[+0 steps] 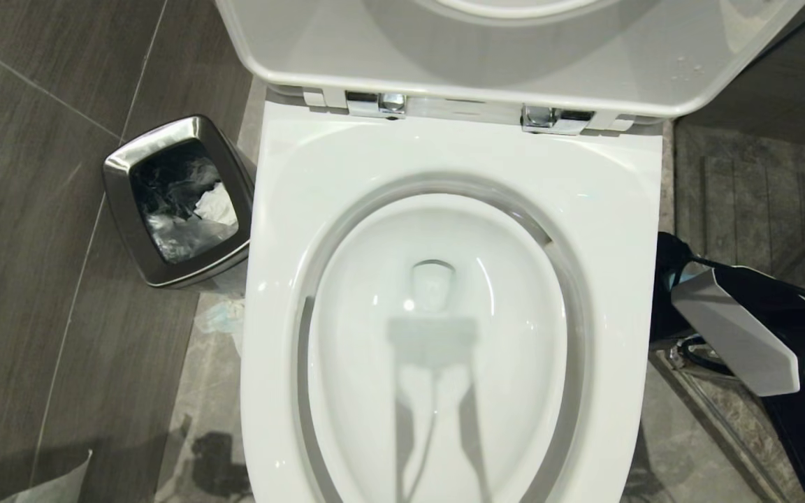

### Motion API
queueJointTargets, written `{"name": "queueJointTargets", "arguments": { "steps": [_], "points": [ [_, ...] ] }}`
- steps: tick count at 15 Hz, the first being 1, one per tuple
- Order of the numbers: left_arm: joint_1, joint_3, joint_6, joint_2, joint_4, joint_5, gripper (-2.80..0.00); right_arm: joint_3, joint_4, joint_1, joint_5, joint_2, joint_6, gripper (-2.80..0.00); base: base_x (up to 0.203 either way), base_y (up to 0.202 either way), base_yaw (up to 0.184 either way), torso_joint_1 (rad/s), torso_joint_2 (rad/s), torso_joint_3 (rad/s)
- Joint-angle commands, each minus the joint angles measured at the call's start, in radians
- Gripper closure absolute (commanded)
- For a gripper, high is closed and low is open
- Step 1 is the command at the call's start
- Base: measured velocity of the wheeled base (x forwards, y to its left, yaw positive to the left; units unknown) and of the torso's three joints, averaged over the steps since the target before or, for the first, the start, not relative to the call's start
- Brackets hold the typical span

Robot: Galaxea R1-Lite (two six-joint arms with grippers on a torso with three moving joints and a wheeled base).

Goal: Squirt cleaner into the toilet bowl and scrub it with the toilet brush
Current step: Pour in the cleaning agent

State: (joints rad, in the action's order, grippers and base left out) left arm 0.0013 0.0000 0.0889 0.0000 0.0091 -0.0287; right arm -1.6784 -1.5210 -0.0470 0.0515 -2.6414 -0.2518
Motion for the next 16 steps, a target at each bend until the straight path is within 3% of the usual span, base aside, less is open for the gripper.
{"name": "queueJointTargets", "arguments": {
  "steps": [1,16],
  "points": [
    [0.000,0.002,0.000,0.002,0.000,0.000,0.00,-0.026,-0.009,-0.001,0.002,-0.015,-0.006,-2.80,0.000,0.000,0.000,0.000,0.00,0.000],
    [0.000,0.002,0.000,0.002,0.000,0.000,0.00,-0.218,-0.009,0.000,0.005,-0.108,-0.018,-2.80,0.000,0.000,0.000,0.000,0.00,0.000]
  ]
}}
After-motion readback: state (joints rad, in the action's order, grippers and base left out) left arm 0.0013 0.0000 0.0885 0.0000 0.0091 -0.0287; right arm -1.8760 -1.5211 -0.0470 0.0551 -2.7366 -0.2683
